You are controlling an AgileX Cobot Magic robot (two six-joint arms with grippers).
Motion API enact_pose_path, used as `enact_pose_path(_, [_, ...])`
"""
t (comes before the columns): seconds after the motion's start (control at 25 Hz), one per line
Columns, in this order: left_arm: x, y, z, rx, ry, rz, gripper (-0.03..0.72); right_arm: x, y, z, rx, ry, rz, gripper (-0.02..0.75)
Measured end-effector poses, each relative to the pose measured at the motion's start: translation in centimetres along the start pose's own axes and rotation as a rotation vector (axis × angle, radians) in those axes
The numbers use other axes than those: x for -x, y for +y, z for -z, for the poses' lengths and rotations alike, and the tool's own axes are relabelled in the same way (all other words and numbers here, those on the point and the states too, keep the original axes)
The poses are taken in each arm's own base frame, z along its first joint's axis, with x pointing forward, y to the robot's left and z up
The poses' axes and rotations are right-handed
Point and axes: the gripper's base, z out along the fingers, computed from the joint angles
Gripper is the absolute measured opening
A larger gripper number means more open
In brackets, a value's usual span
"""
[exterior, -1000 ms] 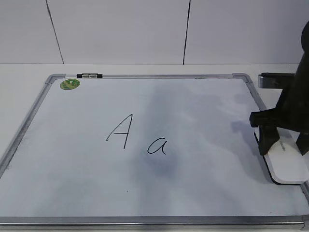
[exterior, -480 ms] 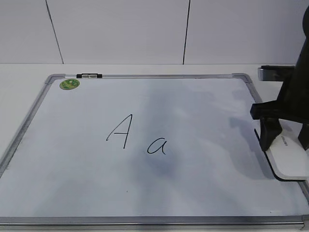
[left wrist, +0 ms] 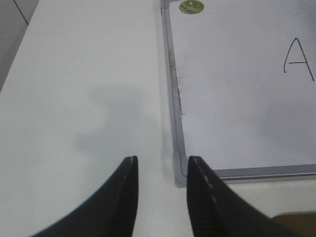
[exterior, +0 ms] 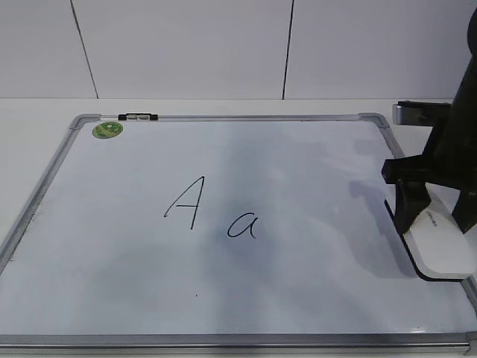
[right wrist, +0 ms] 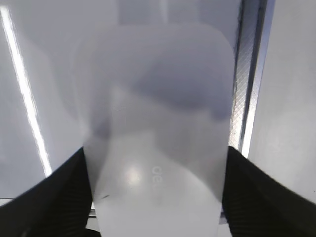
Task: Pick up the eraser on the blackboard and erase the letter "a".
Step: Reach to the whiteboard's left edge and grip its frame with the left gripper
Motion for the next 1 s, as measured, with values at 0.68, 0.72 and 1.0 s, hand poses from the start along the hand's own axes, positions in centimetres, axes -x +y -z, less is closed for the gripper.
enact_pose_path(0.68, [14.8, 0.2, -6.3, -0.077, 0.059, 0.068, 0.236, -0.1, 0.4, 0.0, 0.047, 0.010, -0.017, 0.558])
enact_pose_path(0.72, [15.4, 0.1, -7.2, -0.091, 0.077, 0.081, 0.236, -0.1, 0.5, 0.0, 0.052, 0.010, -0.019, 0.558])
enact_pose_path(1.0, [17.0, 0.1, -13.1, -0.119, 0.231, 0.116, 0.236, -0.1, 0.7, 0.0, 0.082, 0.011, -0.031, 0.558])
